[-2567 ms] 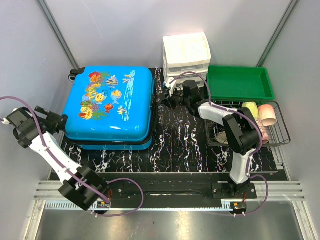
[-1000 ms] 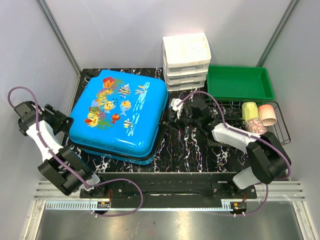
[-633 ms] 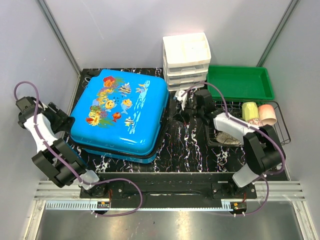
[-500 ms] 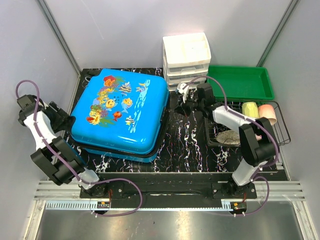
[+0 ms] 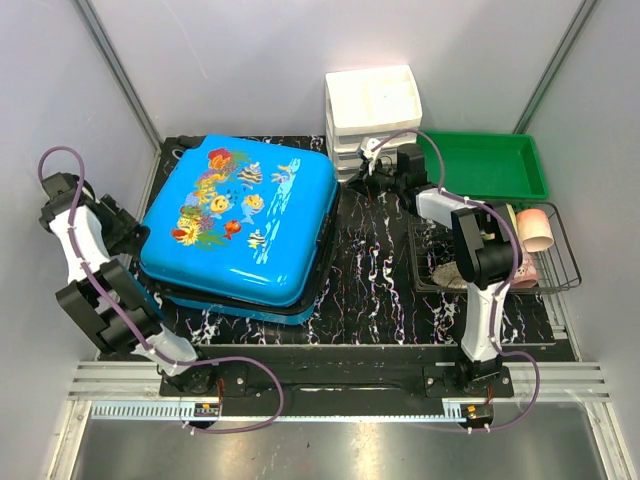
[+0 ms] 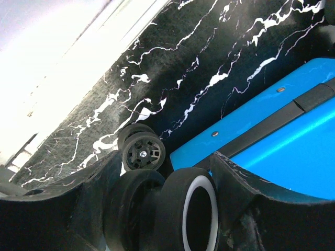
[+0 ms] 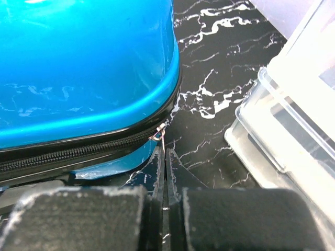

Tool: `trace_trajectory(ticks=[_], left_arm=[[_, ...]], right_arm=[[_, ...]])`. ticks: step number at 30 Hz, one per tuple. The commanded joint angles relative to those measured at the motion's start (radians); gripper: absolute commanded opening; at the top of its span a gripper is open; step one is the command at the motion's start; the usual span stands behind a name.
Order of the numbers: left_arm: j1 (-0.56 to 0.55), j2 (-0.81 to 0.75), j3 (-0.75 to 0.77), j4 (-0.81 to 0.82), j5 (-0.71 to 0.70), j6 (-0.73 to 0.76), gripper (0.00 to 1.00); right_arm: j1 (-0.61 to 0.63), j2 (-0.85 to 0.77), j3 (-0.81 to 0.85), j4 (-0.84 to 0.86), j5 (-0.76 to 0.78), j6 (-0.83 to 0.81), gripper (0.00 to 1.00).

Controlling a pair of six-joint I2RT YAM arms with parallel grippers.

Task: Open, take out, and arrange the luggage

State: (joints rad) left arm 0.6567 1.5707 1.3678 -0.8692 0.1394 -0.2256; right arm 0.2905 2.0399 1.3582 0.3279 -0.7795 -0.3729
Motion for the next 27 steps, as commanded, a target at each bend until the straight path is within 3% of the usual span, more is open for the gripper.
trace_trajectory(ticks=[1, 8, 16, 23, 27], left_arm=[[-0.110, 0.055, 0.022, 0.108, -0.072, 0.141, 0.00], [-0.215, 0.118, 0.099, 0.105, -0.003, 0.220, 0.00], [-0.266, 0.202, 0.263, 0.088, 0.109, 0.336, 0.00], [-0.272, 0.245, 0.340, 0.084, 0.146, 0.403, 0.00], [-0.270, 0.253, 0.336, 0.085, 0.164, 0.443, 0.00]], right_arm=[[-0.045, 0.068, 0.091, 0.273, -0.084, 0.006, 0.00], [-0.002, 0.134, 0.056, 0.398, -0.288, -0.021, 0.00], [0.091, -0.062, -0.221, 0.404, -0.493, -0.159, 0.00], [0.160, -0.294, -0.490, 0.392, -0.480, -0.106, 0.00], [0.159, -0.353, -0.508, 0.281, -0.333, -0.107, 0.00]])
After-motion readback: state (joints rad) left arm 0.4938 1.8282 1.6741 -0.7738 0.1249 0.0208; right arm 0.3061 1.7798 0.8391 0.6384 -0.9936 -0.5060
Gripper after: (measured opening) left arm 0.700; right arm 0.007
